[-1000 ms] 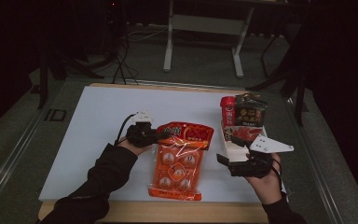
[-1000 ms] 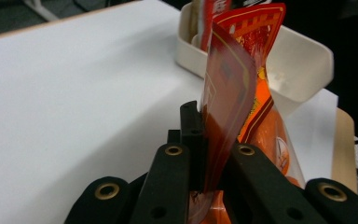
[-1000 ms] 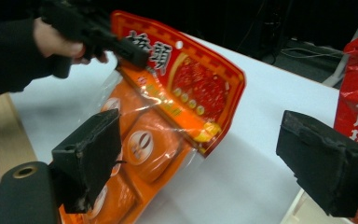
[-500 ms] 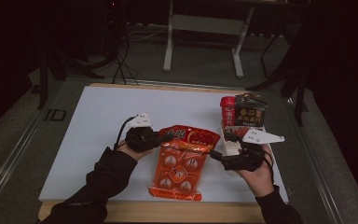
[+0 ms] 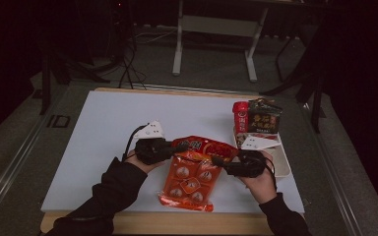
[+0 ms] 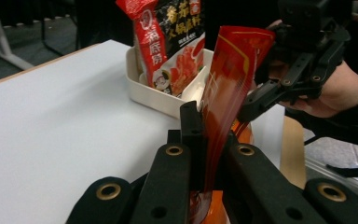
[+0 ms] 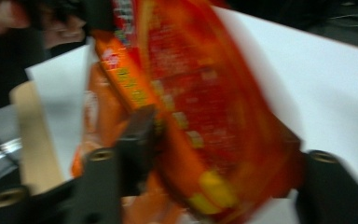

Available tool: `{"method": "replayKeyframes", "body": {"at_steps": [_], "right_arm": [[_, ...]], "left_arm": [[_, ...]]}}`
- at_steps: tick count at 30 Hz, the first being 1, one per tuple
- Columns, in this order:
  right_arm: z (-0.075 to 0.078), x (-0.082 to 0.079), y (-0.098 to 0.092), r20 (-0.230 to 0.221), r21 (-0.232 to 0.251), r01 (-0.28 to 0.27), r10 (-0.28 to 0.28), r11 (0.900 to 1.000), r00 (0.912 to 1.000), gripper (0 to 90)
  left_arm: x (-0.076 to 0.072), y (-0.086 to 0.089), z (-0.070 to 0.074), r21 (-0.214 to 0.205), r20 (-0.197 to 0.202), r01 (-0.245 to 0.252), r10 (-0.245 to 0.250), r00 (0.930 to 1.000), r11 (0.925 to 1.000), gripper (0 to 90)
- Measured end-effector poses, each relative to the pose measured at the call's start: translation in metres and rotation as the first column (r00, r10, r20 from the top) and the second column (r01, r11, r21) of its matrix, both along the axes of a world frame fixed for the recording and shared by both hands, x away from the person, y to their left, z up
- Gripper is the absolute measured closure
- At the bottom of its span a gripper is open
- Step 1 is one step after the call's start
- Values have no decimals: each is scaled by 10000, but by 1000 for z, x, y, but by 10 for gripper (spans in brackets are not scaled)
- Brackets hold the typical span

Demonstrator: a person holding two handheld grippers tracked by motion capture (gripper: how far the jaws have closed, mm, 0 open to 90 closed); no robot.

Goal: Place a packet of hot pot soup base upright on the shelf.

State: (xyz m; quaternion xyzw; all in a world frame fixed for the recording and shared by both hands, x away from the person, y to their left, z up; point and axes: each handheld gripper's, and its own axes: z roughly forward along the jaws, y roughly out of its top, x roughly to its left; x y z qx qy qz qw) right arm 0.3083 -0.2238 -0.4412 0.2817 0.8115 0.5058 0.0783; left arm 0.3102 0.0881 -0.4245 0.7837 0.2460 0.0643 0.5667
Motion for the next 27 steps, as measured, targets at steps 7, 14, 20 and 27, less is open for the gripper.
{"method": "replayKeyframes", "body": {"at_steps": [7,14,20,27], "right_arm": [[0,-1,4,-461,323,-852,866,9958,9952,899],[11,-9,5,-487,288,-1108,1121,9934,9925,900],[27,-19,6,-421,415,-1415,1433,9891,9888,900],[47,-36,3,226,523,-1604,1594,9857,9870,900]], "left_arm": [[2,4,-4,-193,-260,-114,109,9996,9997,898],[2,11,-2,-516,-360,453,-472,9982,9976,880],[-6,16,6,-755,-31,903,-908,9959,9930,866],[-19,18,15,-1129,659,1124,-1054,9922,9872,764]]}}
